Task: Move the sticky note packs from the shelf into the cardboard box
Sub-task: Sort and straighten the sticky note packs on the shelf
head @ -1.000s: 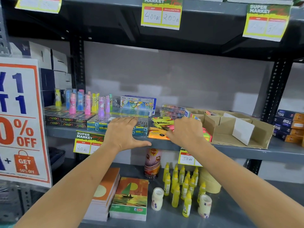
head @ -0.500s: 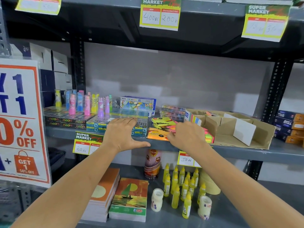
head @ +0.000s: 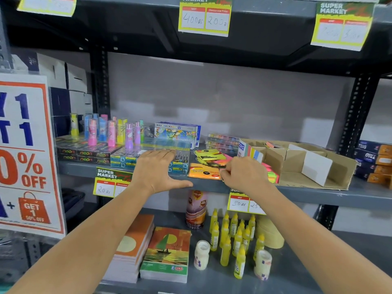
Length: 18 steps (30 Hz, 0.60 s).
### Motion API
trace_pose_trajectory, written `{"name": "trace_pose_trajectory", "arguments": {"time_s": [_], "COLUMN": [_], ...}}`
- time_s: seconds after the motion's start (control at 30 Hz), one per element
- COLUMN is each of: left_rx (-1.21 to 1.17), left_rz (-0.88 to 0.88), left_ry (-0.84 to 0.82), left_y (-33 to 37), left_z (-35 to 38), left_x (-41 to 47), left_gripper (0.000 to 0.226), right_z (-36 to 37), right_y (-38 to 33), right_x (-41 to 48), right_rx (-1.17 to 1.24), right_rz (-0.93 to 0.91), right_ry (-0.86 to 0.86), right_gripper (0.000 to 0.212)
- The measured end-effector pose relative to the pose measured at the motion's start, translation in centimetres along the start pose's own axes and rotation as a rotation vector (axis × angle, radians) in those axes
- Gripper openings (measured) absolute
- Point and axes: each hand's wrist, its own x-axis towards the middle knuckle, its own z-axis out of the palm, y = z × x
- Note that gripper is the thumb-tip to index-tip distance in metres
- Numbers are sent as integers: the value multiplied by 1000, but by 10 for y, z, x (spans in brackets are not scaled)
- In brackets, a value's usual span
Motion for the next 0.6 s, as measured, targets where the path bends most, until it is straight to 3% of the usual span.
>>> {"name": "trace_pose_trajectory", "arguments": {"time_s": [0.23, 0.5, 0.6], "left_rx": [-9, -23, -28], "left_rz": [8, 18, 21], "left_ry": [10, 34, 51], "left_y": [0, -1, -1], "left_z": [0, 0, 2], "left_x": [1, 1, 0], "left_gripper": [116, 114, 113], "right_z": [-11, 0, 12], "right_y": [-4, -39, -42], "right_x": [40, 91, 100], "right_rx": [162, 55, -8], "right_rz": [84, -53, -55], "right_ry": [73, -197, -260], "right_gripper": [46, 67, 58]}}
